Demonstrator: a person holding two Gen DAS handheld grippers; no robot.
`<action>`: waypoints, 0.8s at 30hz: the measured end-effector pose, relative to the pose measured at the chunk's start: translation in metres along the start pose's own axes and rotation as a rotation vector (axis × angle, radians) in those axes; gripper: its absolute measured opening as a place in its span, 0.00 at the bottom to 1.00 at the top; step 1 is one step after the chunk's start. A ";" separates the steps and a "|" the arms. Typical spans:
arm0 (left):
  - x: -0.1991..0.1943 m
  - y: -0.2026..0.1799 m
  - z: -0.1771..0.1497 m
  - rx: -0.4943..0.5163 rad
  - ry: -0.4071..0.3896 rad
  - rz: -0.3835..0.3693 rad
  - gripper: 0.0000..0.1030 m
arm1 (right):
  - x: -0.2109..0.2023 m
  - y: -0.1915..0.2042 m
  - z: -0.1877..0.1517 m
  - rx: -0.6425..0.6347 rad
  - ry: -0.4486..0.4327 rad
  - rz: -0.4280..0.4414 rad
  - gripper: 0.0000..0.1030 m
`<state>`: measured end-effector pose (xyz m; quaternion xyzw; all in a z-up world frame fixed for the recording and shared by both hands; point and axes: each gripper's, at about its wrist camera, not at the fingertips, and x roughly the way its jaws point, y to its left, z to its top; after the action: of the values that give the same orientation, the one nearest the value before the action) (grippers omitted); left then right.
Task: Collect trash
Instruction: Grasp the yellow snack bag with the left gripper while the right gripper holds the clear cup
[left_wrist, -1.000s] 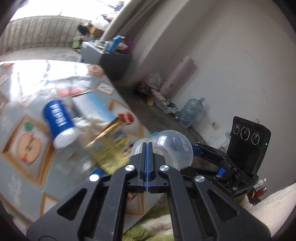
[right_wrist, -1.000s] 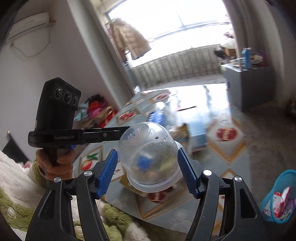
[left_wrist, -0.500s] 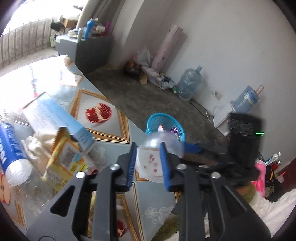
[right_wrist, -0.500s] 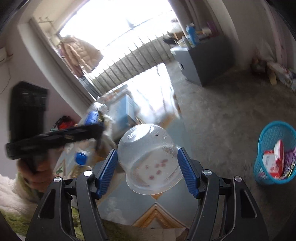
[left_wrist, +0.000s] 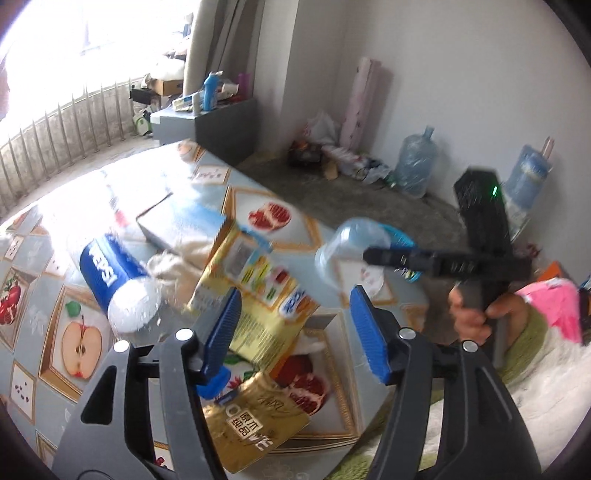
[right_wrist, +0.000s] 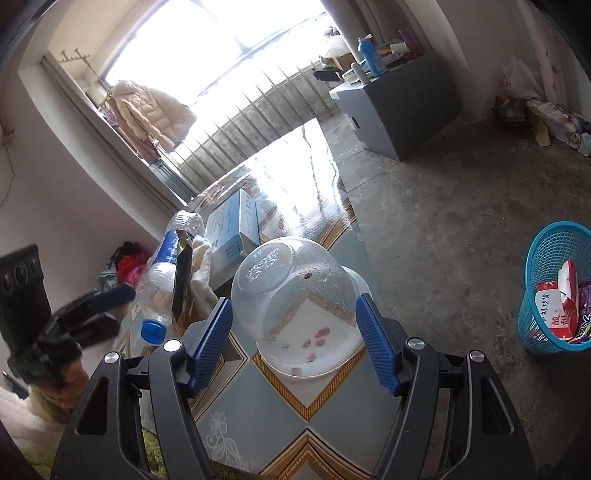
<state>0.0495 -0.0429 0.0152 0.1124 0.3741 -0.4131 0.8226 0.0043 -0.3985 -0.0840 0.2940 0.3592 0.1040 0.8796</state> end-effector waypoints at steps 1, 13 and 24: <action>0.005 -0.001 -0.002 0.011 0.009 0.021 0.56 | 0.001 0.002 0.001 0.002 0.004 -0.006 0.65; 0.039 -0.042 -0.019 0.320 0.055 0.290 0.58 | 0.009 0.018 0.005 -0.025 0.029 -0.052 0.65; 0.034 -0.045 -0.020 0.314 0.053 0.280 0.24 | 0.007 0.023 0.009 -0.038 0.048 -0.036 0.75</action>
<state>0.0174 -0.0818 -0.0172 0.3009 0.3074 -0.3447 0.8343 0.0159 -0.3808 -0.0690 0.2681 0.3832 0.1021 0.8780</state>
